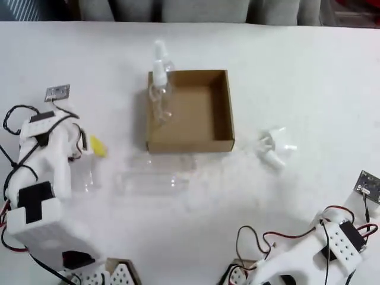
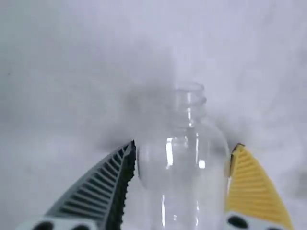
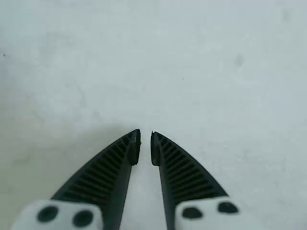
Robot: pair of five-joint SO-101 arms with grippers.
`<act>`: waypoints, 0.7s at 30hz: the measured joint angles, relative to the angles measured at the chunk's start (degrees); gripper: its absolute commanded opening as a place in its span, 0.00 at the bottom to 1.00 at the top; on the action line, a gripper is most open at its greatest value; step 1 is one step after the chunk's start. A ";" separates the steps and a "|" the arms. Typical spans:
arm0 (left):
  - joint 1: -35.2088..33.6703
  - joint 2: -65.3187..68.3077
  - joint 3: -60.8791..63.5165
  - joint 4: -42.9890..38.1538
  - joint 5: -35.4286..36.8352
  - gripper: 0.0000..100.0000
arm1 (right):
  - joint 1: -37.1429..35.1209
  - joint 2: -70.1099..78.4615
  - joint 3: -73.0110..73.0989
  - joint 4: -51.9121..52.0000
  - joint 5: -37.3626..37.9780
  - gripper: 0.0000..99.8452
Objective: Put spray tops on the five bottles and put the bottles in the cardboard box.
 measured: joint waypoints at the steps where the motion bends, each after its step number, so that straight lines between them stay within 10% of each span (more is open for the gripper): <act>1: 0.00 0.00 0.00 0.00 0.44 0.11 | 0.00 0.00 0.00 0.00 0.00 0.02; 21: 7.65 -12.31 1.41 6.42 -1.58 0.02 | -0.26 0.00 0.00 -0.97 0.00 0.02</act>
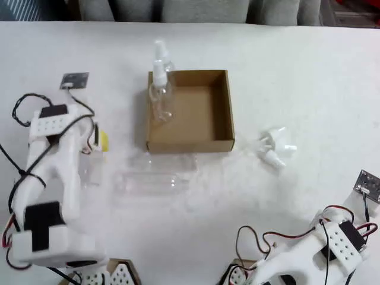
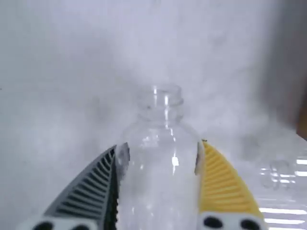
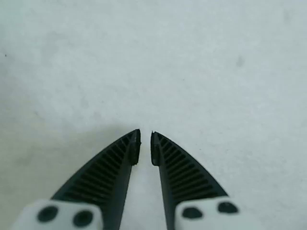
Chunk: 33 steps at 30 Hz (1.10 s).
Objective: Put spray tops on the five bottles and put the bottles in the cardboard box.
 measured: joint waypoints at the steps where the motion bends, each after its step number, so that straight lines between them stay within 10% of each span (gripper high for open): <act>1: 0.79 -1.49 1.41 -0.18 0.00 0.02 | -0.18 0.00 0.00 -0.26 -0.09 0.02; 21: 0.79 -7.65 15.56 -15.21 -0.09 0.02 | -35.60 0.97 -32.97 22.95 -21.45 0.05; 33: 0.35 -7.65 18.81 -16.88 -7.12 0.02 | -44.13 33.58 -54.07 22.95 -32.18 0.06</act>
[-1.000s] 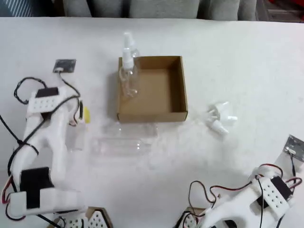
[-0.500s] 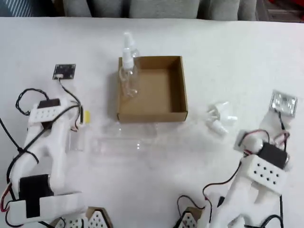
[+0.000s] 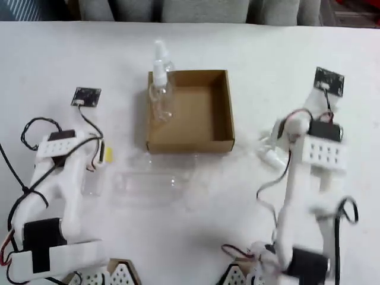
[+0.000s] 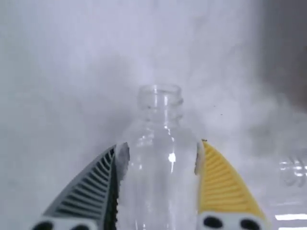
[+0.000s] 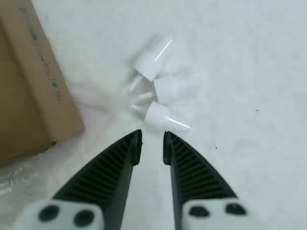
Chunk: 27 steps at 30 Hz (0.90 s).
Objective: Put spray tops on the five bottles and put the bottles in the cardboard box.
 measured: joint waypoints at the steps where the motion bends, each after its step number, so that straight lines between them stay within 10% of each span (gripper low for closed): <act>1: 0.00 0.00 0.00 -0.09 0.00 0.02 | 0.09 3.08 -2.37 0.00 -0.70 0.06; 27: 2.64 0.00 2.29 -2.99 -5.45 0.02 | -5.19 43.08 -36.04 6.95 -16.70 0.14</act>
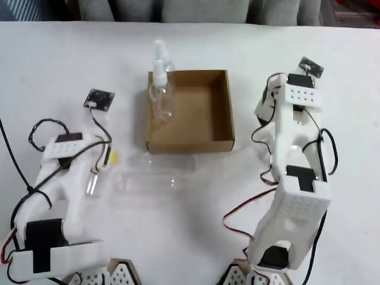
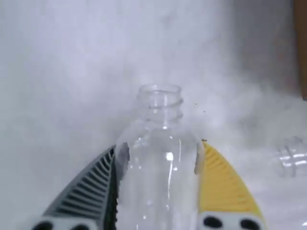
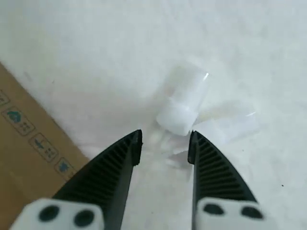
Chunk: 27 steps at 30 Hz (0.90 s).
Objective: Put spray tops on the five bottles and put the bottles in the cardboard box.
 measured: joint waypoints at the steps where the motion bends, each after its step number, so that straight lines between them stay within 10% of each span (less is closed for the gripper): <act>1: 0.00 0.00 0.00 0.00 0.00 0.02 | -0.09 0.35 0.00 0.44 -0.09 0.14; 27: 0.09 0.00 0.00 0.00 -0.09 0.02 | 2.46 4.66 -0.09 -4.22 -0.35 0.18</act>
